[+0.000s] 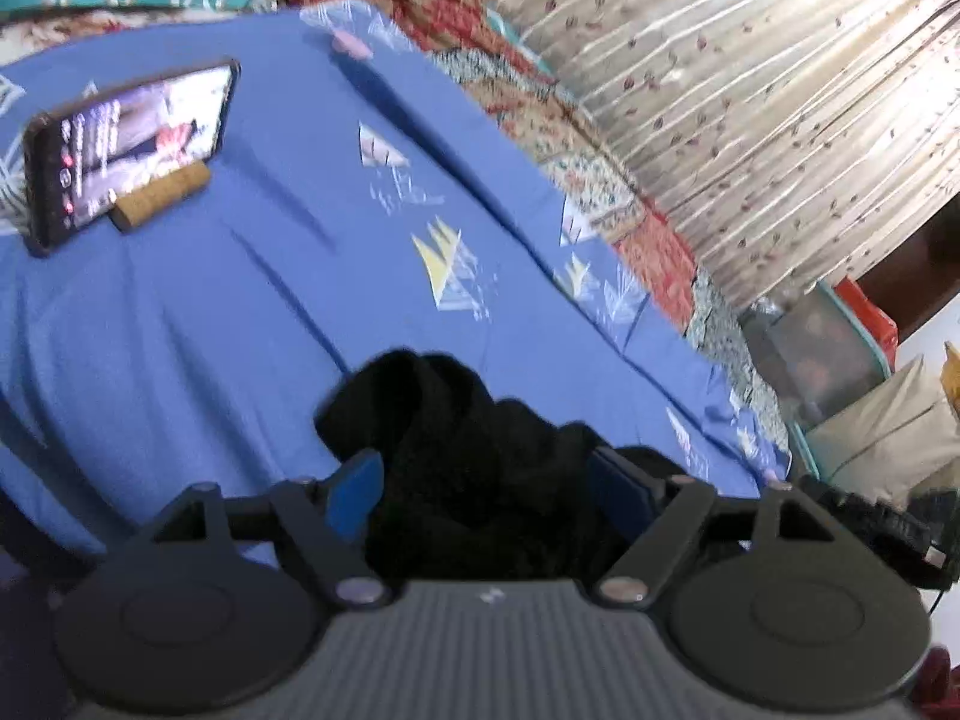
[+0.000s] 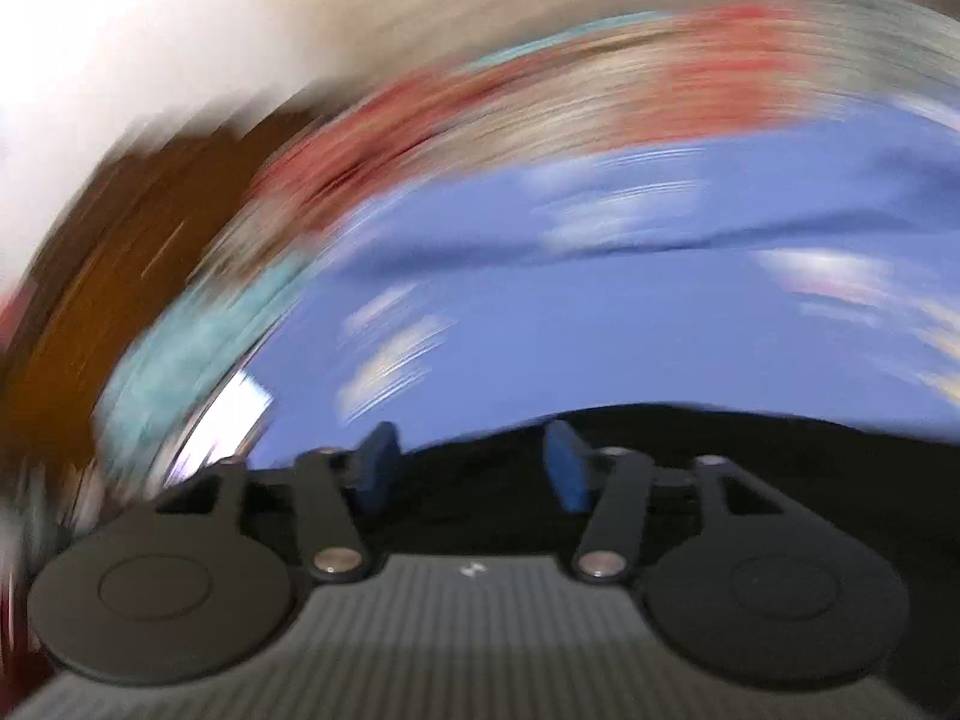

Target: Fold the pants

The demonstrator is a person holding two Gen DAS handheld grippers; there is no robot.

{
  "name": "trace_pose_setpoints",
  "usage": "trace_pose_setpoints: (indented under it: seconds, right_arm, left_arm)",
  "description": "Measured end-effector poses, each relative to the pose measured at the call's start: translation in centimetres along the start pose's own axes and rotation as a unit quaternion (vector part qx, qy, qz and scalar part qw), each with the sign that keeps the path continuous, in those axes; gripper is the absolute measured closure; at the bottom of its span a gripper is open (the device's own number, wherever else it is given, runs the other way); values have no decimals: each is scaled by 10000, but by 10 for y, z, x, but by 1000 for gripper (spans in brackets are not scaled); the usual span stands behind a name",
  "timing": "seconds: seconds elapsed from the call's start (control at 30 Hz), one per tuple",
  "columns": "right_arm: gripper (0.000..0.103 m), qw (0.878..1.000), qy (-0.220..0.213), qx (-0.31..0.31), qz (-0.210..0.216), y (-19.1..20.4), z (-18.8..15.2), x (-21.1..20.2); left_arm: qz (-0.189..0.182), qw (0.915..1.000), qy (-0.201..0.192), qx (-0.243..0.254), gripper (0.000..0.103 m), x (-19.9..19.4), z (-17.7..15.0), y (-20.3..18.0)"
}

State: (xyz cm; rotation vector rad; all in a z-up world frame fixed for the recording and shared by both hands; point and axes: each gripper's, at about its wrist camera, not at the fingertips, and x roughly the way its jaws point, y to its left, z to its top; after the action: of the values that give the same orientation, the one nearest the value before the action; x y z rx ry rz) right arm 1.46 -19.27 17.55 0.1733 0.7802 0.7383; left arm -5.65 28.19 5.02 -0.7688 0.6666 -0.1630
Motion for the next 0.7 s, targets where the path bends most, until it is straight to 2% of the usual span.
trace_pose_setpoints:
  seconds: [0.03,0.07,0.13,0.17,0.27,0.33,0.37,0.47,0.53,0.57,0.6,0.67,0.7]
  right_arm:
    - [27,9976,240,-578,296,27,-2,24]
    - [21,9886,488,-1276,638,55,-2,53]
    - [18,9587,865,-2447,1164,101,-6,105]
    - [18,9451,1055,-2804,1304,116,-7,129]
    - [18,9128,1617,-3323,1741,142,-4,185]
    - [18,8916,1856,-3612,2005,160,-11,201]
    - [18,8771,2044,-3769,2164,168,-12,209]
    - [18,8428,2451,-4103,2474,187,-29,215]
    - [18,8224,2526,-4388,2596,191,-53,200]
    - [22,8133,2452,-4614,2559,193,-62,196]
    - [46,8083,2310,-4866,2376,195,-72,194]
    - [87,8084,2157,-5169,1810,191,-81,196]
    - [87,8221,2067,-5036,1670,187,-73,199]
  left_arm:
    - [-36,10000,-43,-13,25,-1,1,0]
    - [-47,10000,-78,-17,25,-2,2,1]
    - [16,9999,-168,-3,25,-8,0,2]
    - [32,9998,-217,-20,25,-13,-1,4]
    - [197,9991,-359,-122,25,-30,-7,18]
    - [362,9980,-427,-299,26,-39,-10,31]
    - [414,9974,-442,-380,27,-41,-10,37]
    - [511,9964,-470,-496,29,-44,-13,49]
    - [511,9964,-432,-511,29,-39,-13,53]
    - [507,9966,-397,-518,29,-35,-12,55]
    - [492,9968,-356,-520,30,-30,-10,56]
    - [470,9972,-317,-481,30,-23,-8,55]
    - [460,9974,-318,-445,30,-19,-7,54]
